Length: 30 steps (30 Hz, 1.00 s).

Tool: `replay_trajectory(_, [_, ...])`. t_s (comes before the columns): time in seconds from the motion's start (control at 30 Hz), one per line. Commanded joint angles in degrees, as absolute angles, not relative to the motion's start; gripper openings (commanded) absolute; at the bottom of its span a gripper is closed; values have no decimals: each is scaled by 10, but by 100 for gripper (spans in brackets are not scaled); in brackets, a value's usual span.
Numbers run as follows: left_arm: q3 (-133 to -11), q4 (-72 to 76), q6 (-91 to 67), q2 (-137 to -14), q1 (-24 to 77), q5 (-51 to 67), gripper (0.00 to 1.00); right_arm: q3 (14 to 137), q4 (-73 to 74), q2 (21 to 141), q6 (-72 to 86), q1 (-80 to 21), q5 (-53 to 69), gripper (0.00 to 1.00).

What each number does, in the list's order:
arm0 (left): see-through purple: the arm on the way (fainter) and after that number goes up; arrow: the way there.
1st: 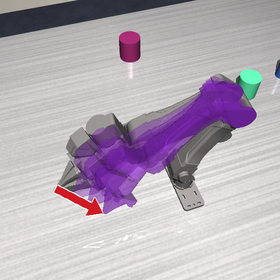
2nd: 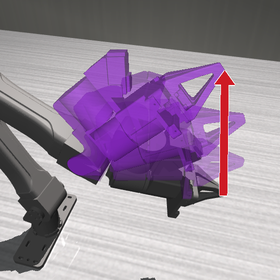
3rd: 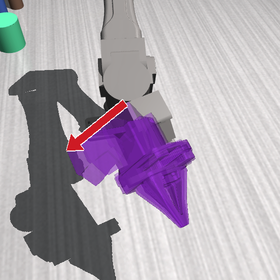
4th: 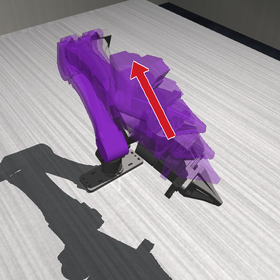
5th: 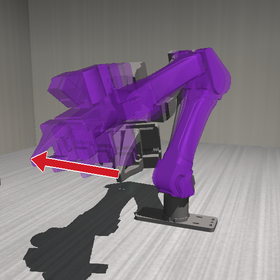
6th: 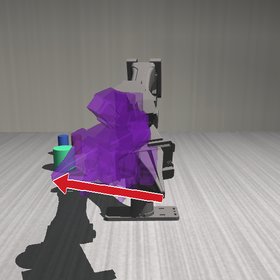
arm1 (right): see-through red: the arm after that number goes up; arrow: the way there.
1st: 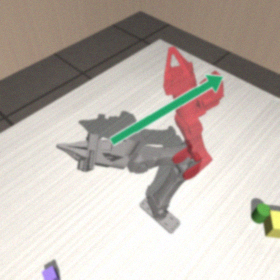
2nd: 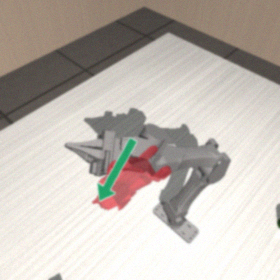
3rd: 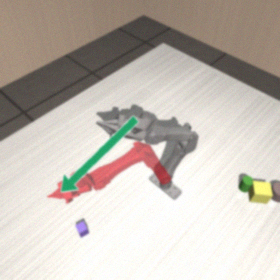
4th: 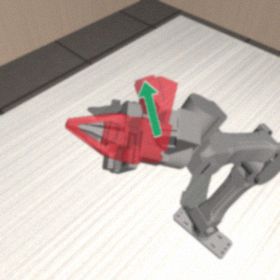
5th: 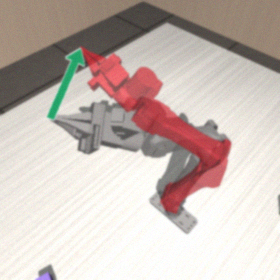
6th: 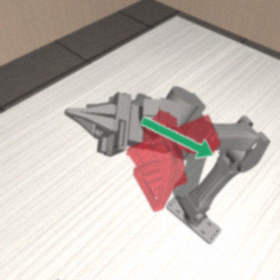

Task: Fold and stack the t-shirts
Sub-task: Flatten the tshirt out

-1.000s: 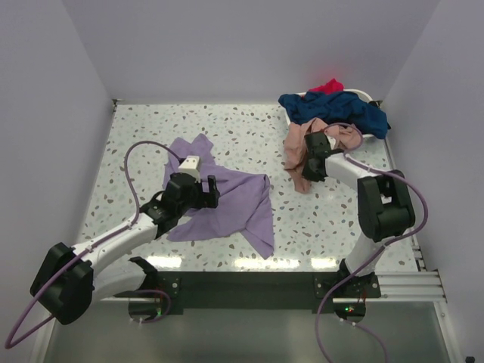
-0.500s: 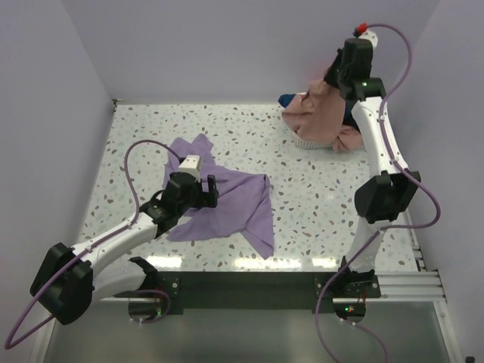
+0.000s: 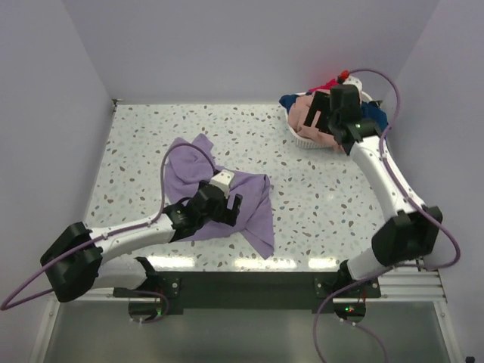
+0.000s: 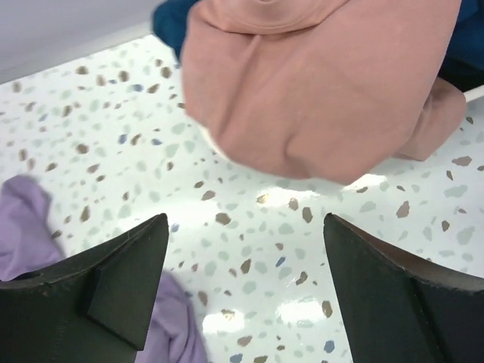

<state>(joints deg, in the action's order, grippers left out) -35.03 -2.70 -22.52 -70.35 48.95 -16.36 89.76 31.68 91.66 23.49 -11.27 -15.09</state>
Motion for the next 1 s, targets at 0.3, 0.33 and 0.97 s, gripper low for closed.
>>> replay_trajectory(0.3, [-366,26,-264,-804,559,-157,92,639,243,715,265,-151,-111,86])
replay_trajectory(0.33, [-369,28,-263,-810,558,-157,91,623,242,713,265,-152,-110,85])
replay_trajectory(0.97, [-448,92,-239,-915,560,-66,0,570,257,666,254,-165,-123,85])
